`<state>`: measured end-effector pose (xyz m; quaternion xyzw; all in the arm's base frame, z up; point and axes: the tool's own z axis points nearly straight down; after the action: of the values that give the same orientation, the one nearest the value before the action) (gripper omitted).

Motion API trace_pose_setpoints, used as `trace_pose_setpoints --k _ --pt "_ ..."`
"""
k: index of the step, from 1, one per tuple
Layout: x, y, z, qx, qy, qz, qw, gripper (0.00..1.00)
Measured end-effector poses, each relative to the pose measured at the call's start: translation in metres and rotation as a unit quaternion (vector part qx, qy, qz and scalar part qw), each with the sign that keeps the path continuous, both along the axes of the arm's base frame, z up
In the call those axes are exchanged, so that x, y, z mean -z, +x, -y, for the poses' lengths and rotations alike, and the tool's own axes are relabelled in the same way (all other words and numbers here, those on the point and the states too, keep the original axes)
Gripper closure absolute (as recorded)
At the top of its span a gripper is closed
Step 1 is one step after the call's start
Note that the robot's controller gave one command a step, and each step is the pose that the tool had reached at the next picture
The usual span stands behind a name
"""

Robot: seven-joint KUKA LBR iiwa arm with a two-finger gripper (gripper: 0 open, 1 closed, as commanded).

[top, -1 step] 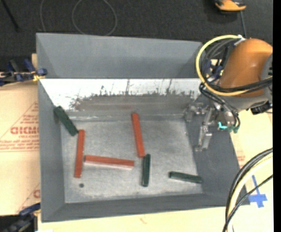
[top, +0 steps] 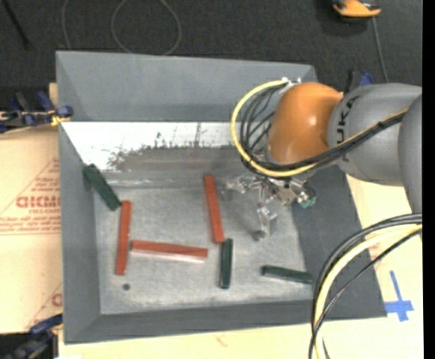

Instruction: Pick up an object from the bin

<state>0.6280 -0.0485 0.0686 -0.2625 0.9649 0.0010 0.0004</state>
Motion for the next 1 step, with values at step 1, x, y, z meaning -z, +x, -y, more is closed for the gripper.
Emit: trace_pose_setpoints --k 1 --pt "-0.0344 0.0193 -0.0732 -0.015 0.0 0.0046 0.9999 0.0"
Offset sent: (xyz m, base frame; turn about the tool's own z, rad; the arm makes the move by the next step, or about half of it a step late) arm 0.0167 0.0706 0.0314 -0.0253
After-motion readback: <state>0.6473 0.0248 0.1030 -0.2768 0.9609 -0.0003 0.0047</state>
